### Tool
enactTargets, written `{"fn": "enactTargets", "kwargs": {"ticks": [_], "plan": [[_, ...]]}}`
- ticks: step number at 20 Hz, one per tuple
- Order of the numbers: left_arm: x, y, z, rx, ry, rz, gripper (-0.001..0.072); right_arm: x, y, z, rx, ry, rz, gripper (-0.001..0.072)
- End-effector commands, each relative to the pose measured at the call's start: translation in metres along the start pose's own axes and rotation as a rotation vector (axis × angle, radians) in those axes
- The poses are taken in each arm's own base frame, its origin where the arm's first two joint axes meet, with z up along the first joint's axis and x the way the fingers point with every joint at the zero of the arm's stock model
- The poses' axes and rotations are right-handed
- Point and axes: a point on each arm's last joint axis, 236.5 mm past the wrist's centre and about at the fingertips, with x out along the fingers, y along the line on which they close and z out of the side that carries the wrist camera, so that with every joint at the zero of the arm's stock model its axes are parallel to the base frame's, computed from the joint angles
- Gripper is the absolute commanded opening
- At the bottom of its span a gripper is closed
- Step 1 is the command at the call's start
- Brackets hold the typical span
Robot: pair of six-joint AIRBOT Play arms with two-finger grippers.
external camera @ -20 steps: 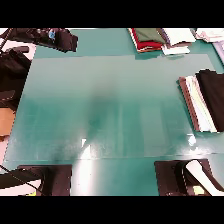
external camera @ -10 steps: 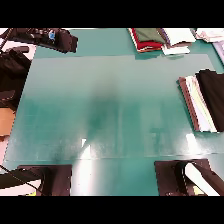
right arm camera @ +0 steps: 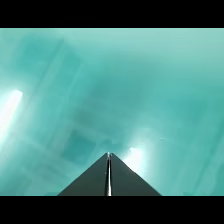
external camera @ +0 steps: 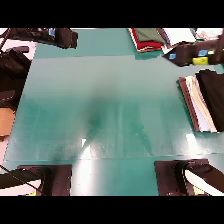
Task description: Fold the shirts.
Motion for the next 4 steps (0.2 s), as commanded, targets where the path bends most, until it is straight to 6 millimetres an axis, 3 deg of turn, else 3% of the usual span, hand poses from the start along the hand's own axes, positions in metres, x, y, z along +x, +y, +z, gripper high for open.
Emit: {"fn": "enactTargets", "kwargs": {"ticks": [1,4], "plan": [[0.0000,0.0001,0.0117,0.000,-0.050,0.001,0.0028,0.0193,0.0204,-0.0109,-0.029,0.051,0.050,0.0019],[-0.0003,0.0003,0.0176,0.000,-0.075,0.002,0.0028,0.0240,0.0182,-0.0125,-0.023,0.062,0.049,0.0019]]}}
